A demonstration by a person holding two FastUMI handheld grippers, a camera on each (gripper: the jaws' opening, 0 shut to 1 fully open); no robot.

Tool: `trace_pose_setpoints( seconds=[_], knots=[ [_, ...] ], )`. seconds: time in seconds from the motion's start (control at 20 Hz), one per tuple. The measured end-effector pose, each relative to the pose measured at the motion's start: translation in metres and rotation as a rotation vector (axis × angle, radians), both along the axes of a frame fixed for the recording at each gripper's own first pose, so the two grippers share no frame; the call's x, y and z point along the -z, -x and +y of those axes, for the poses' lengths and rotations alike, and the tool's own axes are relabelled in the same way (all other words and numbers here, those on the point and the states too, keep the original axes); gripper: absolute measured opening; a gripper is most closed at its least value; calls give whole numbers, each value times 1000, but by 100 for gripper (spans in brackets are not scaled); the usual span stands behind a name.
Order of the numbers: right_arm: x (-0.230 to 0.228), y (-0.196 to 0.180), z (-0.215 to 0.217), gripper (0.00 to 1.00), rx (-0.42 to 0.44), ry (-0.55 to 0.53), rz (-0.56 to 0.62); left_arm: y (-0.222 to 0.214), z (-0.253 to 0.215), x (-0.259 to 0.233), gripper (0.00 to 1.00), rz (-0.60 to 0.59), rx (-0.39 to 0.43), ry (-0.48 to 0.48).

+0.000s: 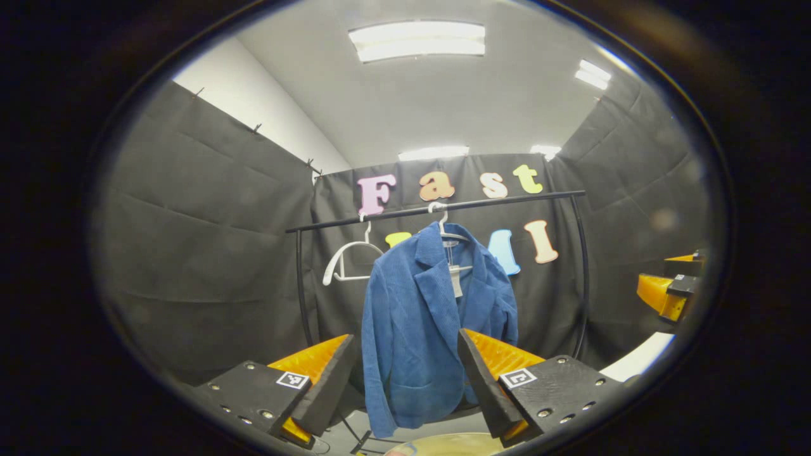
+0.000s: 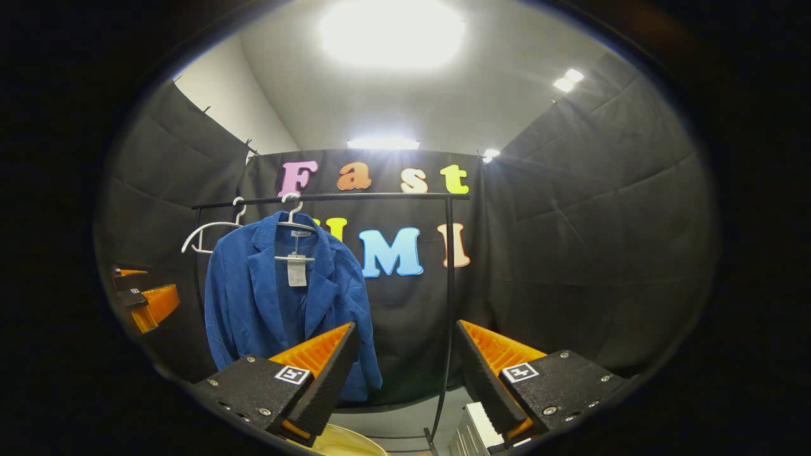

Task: Grasp the clothes on the hanger with both hands and then place them into the laundry hamper below.

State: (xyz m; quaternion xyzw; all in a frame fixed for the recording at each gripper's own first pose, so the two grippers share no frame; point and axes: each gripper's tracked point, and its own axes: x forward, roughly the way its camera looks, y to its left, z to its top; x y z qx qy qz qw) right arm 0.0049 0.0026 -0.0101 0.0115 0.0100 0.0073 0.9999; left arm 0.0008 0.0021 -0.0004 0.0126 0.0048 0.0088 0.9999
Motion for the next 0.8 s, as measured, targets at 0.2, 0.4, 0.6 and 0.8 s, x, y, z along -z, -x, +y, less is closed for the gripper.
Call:
trace_pose_setpoints(
  seconds=[0.2,0.4,0.6,0.8],
  knots=[
    [-4,-3,7,93,-14,-2,-3,0,6,-4,92,-2,-8,-1],
    [-14,-7,18,94,-29,-6,-18,-4,10,-10,92,-9,-14,-1],
    [-29,-16,30,93,-64,-12,-33,-13,15,-23,92,-24,-17,-10],
    [-49,-33,42,94,-93,-15,-67,-27,16,-38,92,-40,-19,-9]
  ],
)
